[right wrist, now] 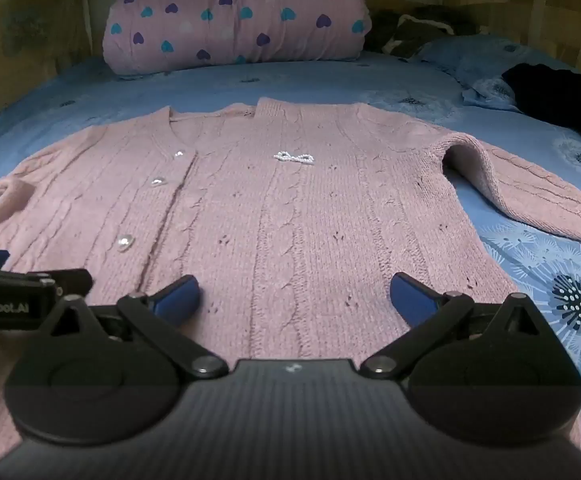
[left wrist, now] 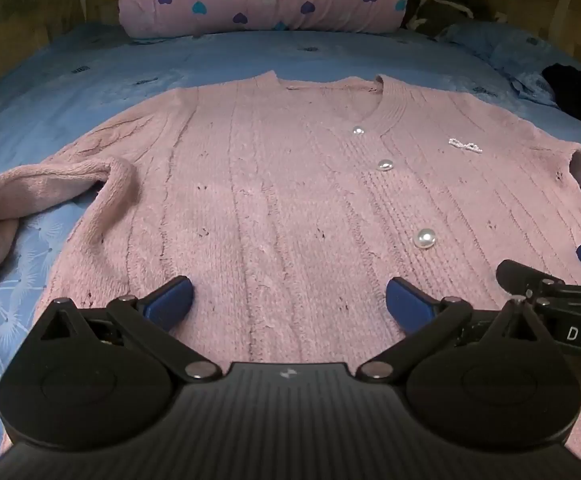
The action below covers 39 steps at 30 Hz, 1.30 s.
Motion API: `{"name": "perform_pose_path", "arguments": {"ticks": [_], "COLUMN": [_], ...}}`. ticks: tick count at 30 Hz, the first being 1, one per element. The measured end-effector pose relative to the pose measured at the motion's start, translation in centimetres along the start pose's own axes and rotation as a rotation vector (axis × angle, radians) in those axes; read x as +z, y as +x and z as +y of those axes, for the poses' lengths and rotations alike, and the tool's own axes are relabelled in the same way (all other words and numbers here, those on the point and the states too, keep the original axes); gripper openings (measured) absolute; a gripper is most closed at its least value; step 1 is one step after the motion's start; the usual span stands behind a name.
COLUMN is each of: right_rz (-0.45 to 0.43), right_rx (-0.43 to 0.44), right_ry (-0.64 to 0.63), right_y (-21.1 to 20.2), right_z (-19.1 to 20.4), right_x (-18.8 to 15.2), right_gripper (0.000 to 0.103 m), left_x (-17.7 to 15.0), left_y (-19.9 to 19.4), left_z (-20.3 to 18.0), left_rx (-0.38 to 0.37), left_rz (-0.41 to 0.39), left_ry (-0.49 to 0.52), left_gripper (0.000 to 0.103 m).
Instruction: Fold small clothes
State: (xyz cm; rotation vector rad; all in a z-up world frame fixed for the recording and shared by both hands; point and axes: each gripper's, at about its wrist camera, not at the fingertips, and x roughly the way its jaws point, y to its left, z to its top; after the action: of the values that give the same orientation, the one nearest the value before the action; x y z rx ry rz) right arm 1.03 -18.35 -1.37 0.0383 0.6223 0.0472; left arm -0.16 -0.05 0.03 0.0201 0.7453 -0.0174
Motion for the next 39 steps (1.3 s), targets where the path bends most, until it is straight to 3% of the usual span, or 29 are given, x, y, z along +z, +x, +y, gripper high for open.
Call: {"name": "perform_pose_path", "arguments": {"ticks": [39], "right_rz": [-0.003], "right_rx": [-0.008], "right_ry": [-0.01], "right_y": [-0.17], "right_z": [0.22], "right_x": [-0.1], "right_gripper": [0.103], "left_x": [-0.06], "left_y": [-0.59], "left_z": [0.2], "left_rx": [-0.002], "left_rz": [0.003], "left_ry": [0.01], "left_gripper": [0.103]}}
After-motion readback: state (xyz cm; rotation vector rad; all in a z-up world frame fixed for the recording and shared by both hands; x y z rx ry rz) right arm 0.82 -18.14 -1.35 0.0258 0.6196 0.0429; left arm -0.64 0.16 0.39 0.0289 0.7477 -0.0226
